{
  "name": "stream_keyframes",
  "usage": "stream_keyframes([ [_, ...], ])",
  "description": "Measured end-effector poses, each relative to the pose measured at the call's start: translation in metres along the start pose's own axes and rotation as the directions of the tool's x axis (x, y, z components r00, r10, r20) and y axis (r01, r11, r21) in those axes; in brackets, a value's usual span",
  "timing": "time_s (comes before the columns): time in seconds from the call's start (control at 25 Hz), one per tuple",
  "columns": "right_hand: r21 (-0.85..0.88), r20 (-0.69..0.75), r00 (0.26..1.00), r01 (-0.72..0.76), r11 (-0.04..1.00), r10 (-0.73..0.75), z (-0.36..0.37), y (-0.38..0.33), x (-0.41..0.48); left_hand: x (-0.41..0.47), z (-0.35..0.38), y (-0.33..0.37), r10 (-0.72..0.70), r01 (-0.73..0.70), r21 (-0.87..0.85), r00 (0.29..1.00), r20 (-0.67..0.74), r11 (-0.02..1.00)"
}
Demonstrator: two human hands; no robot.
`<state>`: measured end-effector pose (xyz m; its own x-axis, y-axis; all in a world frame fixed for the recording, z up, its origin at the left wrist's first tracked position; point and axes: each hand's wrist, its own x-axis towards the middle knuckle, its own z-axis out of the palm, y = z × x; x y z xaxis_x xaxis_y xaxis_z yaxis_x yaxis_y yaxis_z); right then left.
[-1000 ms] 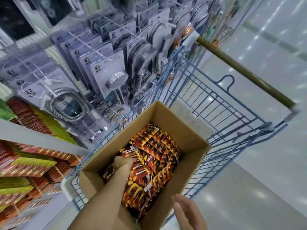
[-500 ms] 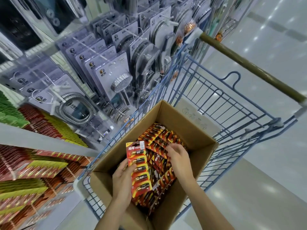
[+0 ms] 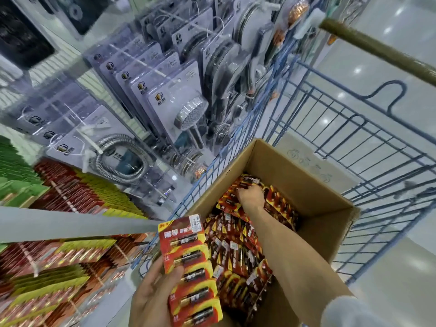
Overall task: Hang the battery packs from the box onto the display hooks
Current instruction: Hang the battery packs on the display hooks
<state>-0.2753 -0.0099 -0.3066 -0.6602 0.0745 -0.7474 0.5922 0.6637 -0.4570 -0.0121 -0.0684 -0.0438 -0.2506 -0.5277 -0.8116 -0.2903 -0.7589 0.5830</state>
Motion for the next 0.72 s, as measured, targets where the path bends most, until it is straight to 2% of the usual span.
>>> stream_keyframes([
  [0.16, 0.265, 0.206, 0.974, -0.144, 0.953, 0.090, -0.012, 0.018, 0.004, -0.003, -0.007, 0.001, 0.001, -0.001, -0.022, 1.000, -0.001, 1.000],
  [0.24, 0.393, 0.236, 0.966, -0.191, 0.900, 0.102, -0.034, 0.011, -0.029, -0.011, -0.008, 0.002, 0.002, -0.001, -0.056, 1.000, 0.029, 0.998],
  [0.32, 0.511, 0.309, 0.951, -0.184, 0.840, 0.020, -0.067, 0.004, -0.087, -0.021, -0.009, 0.003, 0.007, -0.002, -0.085, 0.998, 0.060, 0.996],
  [0.44, 0.593, 0.459, 0.877, -0.184, 0.784, -0.142, -0.119, 0.015, -0.170, -0.042, -0.013, 0.006, 0.054, -0.039, -0.139, 0.993, 0.103, 0.990],
  [0.6, 0.613, 0.529, 0.800, -0.130, 0.779, -0.283, -0.167, 0.033, -0.260, -0.073, -0.027, 0.007, 0.166, -0.145, -0.202, 0.982, 0.094, 0.969],
  [0.72, 0.609, 0.553, 0.730, -0.025, 0.792, -0.402, -0.183, 0.037, -0.316, -0.101, -0.047, 0.011, 0.225, -0.196, -0.246, 0.970, 0.096, 0.949],
])
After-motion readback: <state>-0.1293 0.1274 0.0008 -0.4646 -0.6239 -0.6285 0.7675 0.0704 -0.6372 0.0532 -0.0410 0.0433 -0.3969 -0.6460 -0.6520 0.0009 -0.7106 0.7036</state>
